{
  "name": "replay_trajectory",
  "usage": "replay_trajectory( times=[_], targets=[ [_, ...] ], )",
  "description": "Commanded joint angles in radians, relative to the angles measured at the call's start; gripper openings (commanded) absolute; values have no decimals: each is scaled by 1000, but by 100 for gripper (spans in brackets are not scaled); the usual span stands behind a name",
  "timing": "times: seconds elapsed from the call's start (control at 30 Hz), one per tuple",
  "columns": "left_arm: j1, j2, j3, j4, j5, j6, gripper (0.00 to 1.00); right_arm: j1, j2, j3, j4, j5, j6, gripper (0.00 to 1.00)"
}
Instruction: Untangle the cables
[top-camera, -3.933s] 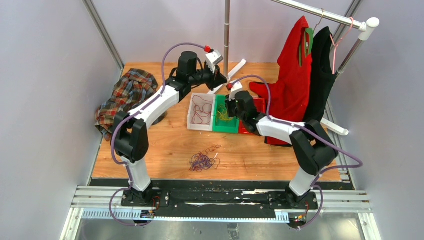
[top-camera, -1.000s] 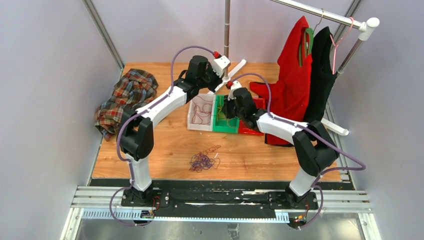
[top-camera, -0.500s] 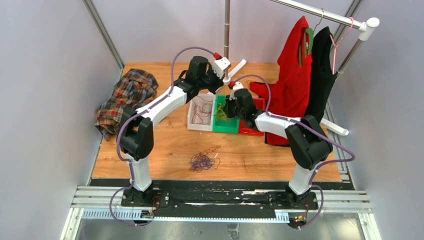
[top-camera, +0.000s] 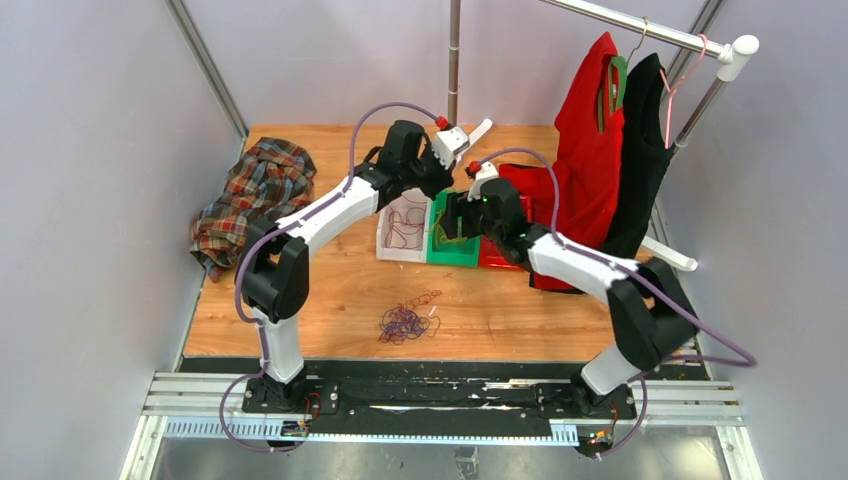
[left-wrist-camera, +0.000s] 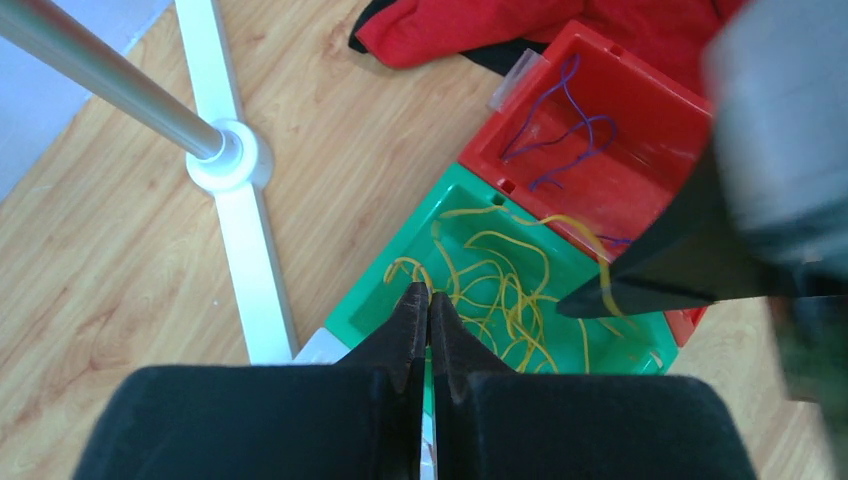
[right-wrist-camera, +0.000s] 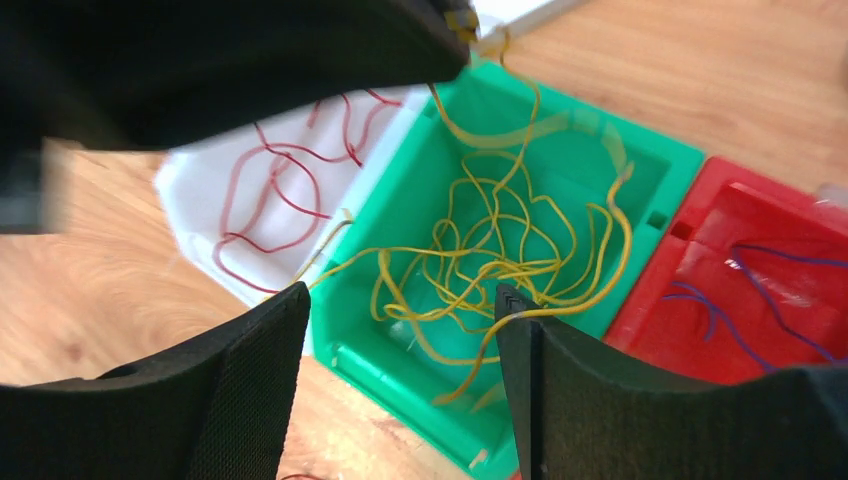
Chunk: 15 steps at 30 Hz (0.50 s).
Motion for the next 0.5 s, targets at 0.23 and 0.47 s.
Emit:
replay_trajectory(
  times=[0.23,0.47],
  targets=[
    [-41,18,-43,35,-40,-11,0,12,-254,-175,-8,111,7,70],
    [-66,59,-35,46,-93,8,0,-1,-357,-258,37,107,22,70]
  ],
)
